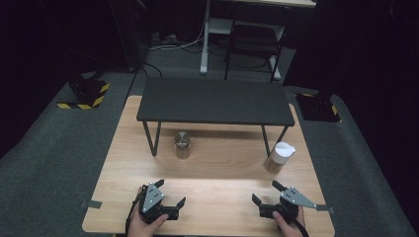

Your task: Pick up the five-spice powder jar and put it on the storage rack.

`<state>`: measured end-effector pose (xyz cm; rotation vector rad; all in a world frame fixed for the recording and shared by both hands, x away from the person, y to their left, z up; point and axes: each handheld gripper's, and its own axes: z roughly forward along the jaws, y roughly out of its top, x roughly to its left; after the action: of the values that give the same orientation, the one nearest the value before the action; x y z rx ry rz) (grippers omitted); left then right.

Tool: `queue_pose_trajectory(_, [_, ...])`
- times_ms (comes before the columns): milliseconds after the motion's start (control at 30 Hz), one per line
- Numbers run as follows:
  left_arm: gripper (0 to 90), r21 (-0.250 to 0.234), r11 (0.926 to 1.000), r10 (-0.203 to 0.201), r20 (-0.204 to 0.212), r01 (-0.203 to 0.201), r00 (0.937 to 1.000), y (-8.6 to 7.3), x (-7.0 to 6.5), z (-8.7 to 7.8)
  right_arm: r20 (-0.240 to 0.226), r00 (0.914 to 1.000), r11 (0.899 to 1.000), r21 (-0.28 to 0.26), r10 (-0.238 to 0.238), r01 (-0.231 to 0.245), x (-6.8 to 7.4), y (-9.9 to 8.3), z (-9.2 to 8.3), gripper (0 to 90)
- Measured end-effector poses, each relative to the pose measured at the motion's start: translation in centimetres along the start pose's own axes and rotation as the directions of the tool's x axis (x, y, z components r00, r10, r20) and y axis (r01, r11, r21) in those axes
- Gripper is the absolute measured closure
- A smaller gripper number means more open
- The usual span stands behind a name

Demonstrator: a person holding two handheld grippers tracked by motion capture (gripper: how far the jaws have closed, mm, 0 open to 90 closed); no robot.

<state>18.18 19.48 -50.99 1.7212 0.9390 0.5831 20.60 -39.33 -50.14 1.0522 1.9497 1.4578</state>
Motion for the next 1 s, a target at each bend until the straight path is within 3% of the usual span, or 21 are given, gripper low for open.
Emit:
queue_pose_trajectory(267, [0.6, -0.004, 0.9989, -0.047, 0.001, 0.047, 0.9989, -0.05, 0.40, 0.07, -0.019, 0.9998, 1.000, 0.003, -0.002, 0.002, -0.36, 0.02, -0.06, 0.4])
queue_pose_trajectory(1000, [0.6, -0.016, 0.9980, -0.061, -0.010, 0.061, 0.9981, 0.03, 0.25, 0.01, -0.031, 0.9992, 1.000, 0.011, -0.024, 0.025, -0.15, 0.15, 0.06, 0.4])
